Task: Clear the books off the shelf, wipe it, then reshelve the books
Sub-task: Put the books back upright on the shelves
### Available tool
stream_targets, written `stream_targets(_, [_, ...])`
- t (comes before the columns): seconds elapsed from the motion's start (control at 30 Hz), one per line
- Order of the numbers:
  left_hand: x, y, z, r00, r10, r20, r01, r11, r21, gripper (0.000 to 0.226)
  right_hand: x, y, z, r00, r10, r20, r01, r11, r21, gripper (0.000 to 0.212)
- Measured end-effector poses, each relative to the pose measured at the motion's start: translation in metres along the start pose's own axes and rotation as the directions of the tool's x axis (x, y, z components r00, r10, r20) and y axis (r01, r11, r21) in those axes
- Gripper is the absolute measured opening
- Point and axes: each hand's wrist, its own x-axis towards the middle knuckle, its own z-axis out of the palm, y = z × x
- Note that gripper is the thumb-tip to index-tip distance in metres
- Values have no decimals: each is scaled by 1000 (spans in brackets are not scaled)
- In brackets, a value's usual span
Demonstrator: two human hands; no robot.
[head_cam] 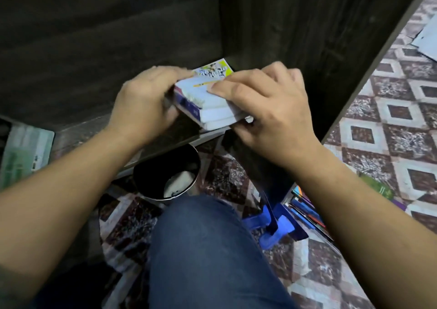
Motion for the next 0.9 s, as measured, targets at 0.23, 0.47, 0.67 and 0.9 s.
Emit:
stream_targets(0.23, [22,0,10,993,-108,-54,115,981,157,45,13,16,58,983,-2,-184,-13,997,-82,36])
stream_targets(0.47, [-37,-23,67,720,-522,457,298,827,477,78,-47,58,154,983,64,173,-31,982,-186,42])
stream_targets(0.67, [-79,-40,120,548,-565,617,359,825,437,76,-48,69,148,898,94,431,-73,995,-66,66])
stream_targets(0.9, [-80,-44,130,600,-584,547,443,812,381,61,-44,69,158,863,101,495,-18,985,-170,82])
